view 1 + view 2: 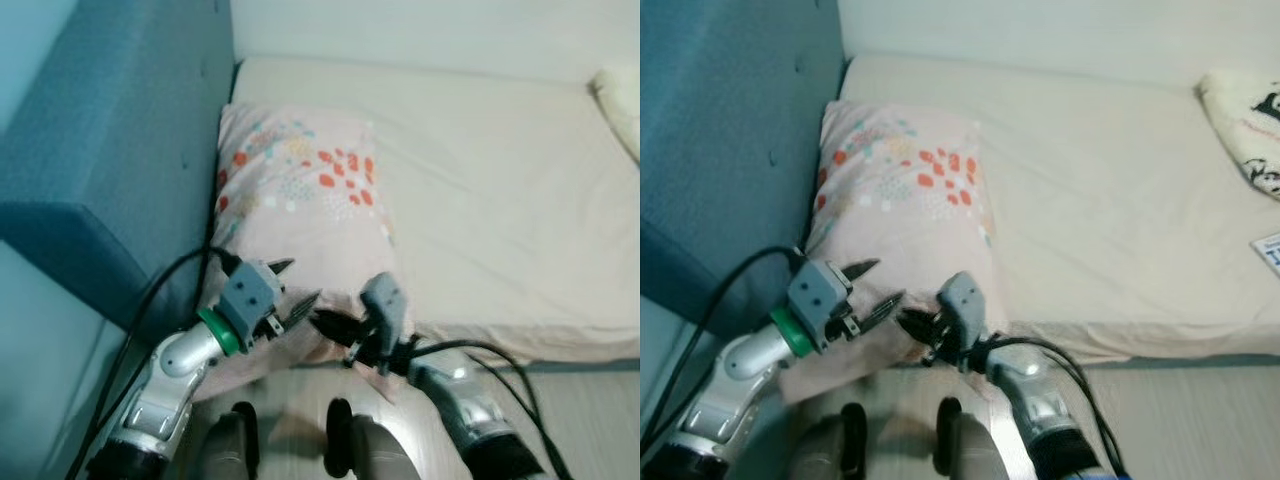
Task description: Clean up the room
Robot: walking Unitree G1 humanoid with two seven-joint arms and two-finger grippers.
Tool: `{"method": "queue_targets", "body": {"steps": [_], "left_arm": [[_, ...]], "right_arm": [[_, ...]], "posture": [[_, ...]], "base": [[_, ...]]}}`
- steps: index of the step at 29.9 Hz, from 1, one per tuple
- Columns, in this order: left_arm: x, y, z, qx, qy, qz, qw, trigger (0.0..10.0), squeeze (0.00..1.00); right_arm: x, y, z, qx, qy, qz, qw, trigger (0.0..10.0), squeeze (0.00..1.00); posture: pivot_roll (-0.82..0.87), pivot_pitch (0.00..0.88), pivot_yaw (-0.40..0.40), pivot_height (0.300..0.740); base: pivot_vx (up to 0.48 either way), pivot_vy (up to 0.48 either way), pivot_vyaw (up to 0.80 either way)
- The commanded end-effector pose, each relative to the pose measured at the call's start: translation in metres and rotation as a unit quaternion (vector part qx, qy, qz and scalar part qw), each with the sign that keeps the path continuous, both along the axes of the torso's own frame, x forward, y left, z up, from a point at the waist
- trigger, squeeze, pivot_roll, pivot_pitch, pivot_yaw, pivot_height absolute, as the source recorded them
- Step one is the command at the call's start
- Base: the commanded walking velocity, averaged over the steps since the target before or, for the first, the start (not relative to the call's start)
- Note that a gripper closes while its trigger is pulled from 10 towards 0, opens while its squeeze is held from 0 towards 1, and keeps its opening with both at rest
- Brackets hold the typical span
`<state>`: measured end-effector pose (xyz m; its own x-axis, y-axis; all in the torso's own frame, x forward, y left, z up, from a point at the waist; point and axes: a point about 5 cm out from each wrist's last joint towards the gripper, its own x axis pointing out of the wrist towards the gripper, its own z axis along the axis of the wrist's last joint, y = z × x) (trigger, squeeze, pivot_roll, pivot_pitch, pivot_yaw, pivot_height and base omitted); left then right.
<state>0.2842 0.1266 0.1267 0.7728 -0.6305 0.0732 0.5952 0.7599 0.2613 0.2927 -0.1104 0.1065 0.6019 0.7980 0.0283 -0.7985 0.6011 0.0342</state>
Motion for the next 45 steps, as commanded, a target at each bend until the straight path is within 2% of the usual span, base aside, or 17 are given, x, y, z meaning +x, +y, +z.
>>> {"method": "queue_targets", "body": {"steps": [1,2,3,5,6,7,10,11,13,14,15,16,17,24,34,38,45], "left_arm": [[0.002,0.005,-0.007,-0.017,0.025,0.028,0.999,10.0,0.00],[0.006,0.009,-0.007,-0.028,0.031,0.061,0.997,10.0,0.00],[0.006,0.009,-0.007,-0.028,0.031,0.061,0.997,10.0,0.00],[0.015,0.016,-0.018,-0.073,0.085,0.137,0.984,10.0,0.00],[0.017,0.017,-0.022,-0.088,0.103,0.157,0.978,10.0,0.00],[0.017,0.017,-0.022,-0.088,0.103,0.157,0.978,10.0,0.00],[0.015,0.019,-0.042,-0.079,0.137,0.200,0.967,10.0,0.00],[0.015,0.019,-0.042,-0.079,0.137,0.200,0.967,10.0,0.00],[0.014,0.020,-0.047,-0.076,0.143,0.212,0.964,10.0,0.00],[0.014,0.020,-0.047,-0.076,0.143,0.212,0.964,10.0,0.00],[0.014,0.020,-0.050,-0.106,0.155,0.224,0.956,10.0,0.00],[0.014,0.020,-0.050,-0.106,0.155,0.224,0.956,10.0,0.00],[0.015,0.020,-0.050,-0.129,0.160,0.232,0.951,10.0,0.00],[0.022,0.014,-0.046,-0.136,0.154,0.237,0.950,10.0,0.00],[0.023,0.002,-0.041,-0.124,0.141,0.211,0.959,10.0,0.00],[0.022,-0.002,-0.042,-0.105,0.136,0.192,0.966,10.0,0.00],[0.021,-0.004,-0.040,-0.108,0.137,0.182,0.968,10.0,0.00]], "right_arm": [[0.006,-0.010,0.007,0.014,-0.013,-0.045,0.999,10.0,0.00],[0.016,-0.020,0.013,0.018,-0.031,-0.111,0.993,10.0,0.00],[0.016,-0.020,0.013,0.018,-0.031,-0.111,0.993,10.0,0.00],[0.030,-0.043,0.016,0.026,-0.041,-0.262,0.964,10.0,0.00],[0.033,-0.050,0.015,0.031,-0.037,-0.307,0.951,10.0,0.00],[0.033,-0.050,0.015,0.031,-0.037,-0.307,0.951,10.0,0.00],[0.022,-0.057,-0.002,-0.002,-0.024,-0.406,0.913,10.0,0.00],[0.022,-0.057,-0.002,-0.002,-0.024,-0.406,0.913,10.0,0.00],[0.012,-0.058,-0.012,0.002,-0.011,-0.453,0.892,10.0,0.00],[0.012,-0.058,-0.012,0.002,-0.011,-0.453,0.892,10.0,0.00],[0.005,-0.054,-0.019,-0.007,-0.014,-0.465,0.885,10.0,0.00],[0.005,-0.054,-0.019,-0.007,-0.014,-0.465,0.885,10.0,0.00],[0.002,-0.051,-0.023,-0.012,-0.017,-0.467,0.884,10.0,0.00],[0.002,-0.045,-0.020,-0.023,-0.053,-0.474,0.879,10.0,0.00],[0.005,-0.044,-0.020,-0.024,-0.051,-0.475,0.878,10.0,0.00],[0.005,-0.045,-0.027,-0.020,-0.025,-0.474,0.880,10.0,0.00],[0.004,-0.046,-0.031,-0.020,-0.016,-0.476,0.879,10.0,0.00]], "posture": [[0.05,0.130,-0.023,0.740],[0.05,0.122,-0.015,0.740],[0.05,0.122,-0.015,0.740],[0.04,0.113,-0.007,0.740],[0.04,0.113,-0.007,0.740],[0.04,0.113,-0.007,0.740],[0.04,0.101,-0.003,0.740],[0.04,0.101,-0.003,0.740],[0.04,0.099,-0.001,0.740],[0.04,0.099,-0.001,0.740],[0.04,0.095,0.002,0.740],[0.04,0.095,0.002,0.740],[0.04,0.094,0.003,0.740],[0.04,0.079,0.002,0.740],[0.04,0.072,0.001,0.740],[0.04,0.071,0.006,0.740],[0.04,0.074,0.012,0.740]], "base": [[0.000,0.000,0.00],[0.000,0.000,0.00],[0.000,0.000,0.00],[0.000,0.000,0.00],[0.000,0.000,0.00],[0.000,0.000,0.00],[0.000,0.000,0.00],[0.000,0.000,0.00],[0.000,0.000,0.00],[0.000,0.000,0.00],[0.000,0.000,0.00],[0.000,0.000,0.00],[0.000,0.000,0.00],[0.000,0.000,0.00],[0.000,0.000,0.00],[0.000,0.000,0.00],[0.000,0.000,0.00]]}}
